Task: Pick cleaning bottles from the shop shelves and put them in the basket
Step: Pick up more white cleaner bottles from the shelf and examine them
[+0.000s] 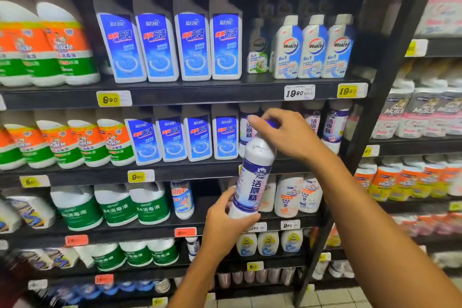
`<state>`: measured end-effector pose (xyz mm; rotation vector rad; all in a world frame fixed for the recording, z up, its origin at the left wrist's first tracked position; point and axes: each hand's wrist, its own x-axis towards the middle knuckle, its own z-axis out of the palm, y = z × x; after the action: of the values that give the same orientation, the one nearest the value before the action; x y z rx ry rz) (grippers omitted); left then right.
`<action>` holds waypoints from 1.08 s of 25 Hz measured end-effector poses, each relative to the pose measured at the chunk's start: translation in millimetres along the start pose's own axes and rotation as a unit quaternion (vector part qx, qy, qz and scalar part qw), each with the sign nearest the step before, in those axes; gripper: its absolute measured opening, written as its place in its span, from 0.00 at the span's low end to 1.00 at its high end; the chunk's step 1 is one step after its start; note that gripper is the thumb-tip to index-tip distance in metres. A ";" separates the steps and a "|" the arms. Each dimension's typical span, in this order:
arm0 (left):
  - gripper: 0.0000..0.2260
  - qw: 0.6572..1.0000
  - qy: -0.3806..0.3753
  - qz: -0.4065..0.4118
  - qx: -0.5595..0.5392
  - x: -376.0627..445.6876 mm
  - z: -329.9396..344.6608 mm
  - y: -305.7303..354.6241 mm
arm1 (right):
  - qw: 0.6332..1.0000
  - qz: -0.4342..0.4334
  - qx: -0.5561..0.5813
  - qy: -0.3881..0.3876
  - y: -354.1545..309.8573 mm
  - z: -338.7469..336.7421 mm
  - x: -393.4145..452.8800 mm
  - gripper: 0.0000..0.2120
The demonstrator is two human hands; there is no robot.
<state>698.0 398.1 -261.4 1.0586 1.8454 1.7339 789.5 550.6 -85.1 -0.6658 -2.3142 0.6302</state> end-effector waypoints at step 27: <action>0.28 0.986 -0.154 0.007 -0.070 28.1 27.6 52.4 | 0.902 0.027 0.410 -0.130 26.0 -27.2 18.0 0.20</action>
<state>713.6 434.7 -209.2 1.2079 1.5069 1.5786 803.7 588.2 -73.8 -0.2410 -1.9685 1.6657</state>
